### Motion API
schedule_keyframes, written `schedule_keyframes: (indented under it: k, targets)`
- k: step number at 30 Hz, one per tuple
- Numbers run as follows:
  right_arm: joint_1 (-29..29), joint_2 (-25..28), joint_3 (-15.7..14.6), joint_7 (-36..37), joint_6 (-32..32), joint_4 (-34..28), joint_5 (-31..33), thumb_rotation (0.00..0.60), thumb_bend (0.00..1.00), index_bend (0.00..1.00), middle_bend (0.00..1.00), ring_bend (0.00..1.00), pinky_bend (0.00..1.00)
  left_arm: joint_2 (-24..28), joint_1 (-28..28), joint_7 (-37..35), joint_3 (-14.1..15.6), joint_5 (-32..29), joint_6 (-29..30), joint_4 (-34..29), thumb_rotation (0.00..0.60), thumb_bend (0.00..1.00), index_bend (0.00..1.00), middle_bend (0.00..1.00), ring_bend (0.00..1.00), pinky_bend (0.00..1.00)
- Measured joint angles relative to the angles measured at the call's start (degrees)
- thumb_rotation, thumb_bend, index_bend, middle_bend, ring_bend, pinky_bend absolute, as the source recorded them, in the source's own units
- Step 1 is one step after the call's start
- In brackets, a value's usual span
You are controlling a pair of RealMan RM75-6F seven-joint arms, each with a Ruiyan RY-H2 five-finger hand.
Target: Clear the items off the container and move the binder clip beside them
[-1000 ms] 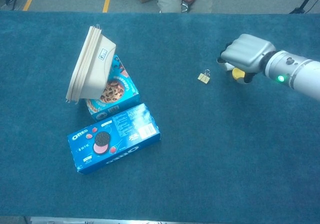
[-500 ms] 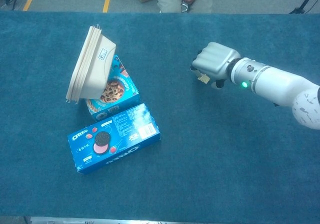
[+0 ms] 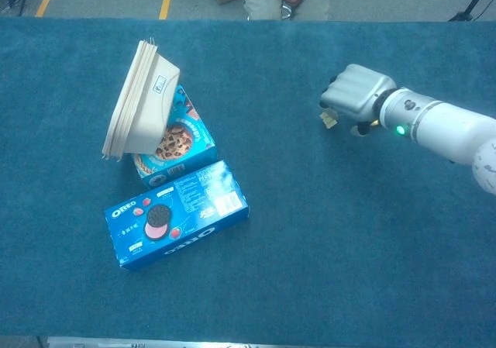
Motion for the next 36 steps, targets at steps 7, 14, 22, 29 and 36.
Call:
schedule_keyframes:
  k: [7, 14, 22, 29, 36]
  targets:
    - [-1.44, 2.27, -0.74, 1.40, 0.87, -0.10, -0.10, 0.600, 0.23, 0.40, 0.32, 0.22, 0.38, -0.18, -0.51, 0.14, -0.06, 0.20, -0.61, -0.06, 0.600, 0.39, 0.19, 0.12, 0.06, 0.04]
    - [-2.30, 5.13, -0.09, 3.52, 1.95, -1.67, -1.27, 0.600, 0.23, 0.40, 0.32, 0.22, 0.38, -0.25, -0.83, 0.24, -0.18, 0.13, -0.93, -0.07, 0.600, 0.39, 0.19, 0.12, 0.06, 0.04]
    - [-1.53, 2.68, 1.52, 4.00, 0.97, -1.73, -2.94, 0.600, 0.23, 0.40, 0.32, 0.22, 0.38, -0.08, -0.45, 0.20, -0.09, -0.09, -0.48, -0.12, 0.600, 0.39, 0.19, 0.12, 0.06, 0.04]
    - [-0.35, -0.48, 1.44, 1.06, -0.16, 0.65, -0.57, 0.600, 0.23, 0.40, 0.32, 0.22, 0.38, 0.23, 0.37, -0.06, 0.14, -0.48, 0.31, -0.02, 0.600, 0.39, 0.19, 0.12, 0.06, 0.04]
    - [-1.40, 2.27, 0.37, 1.54, 0.93, -0.91, -0.86, 0.600, 0.23, 0.39, 0.32, 0.22, 0.38, -0.11, -0.31, 0.00, 0.04, -0.06, -0.47, 0.06, 0.600, 0.39, 0.19, 0.12, 0.06, 0.04]
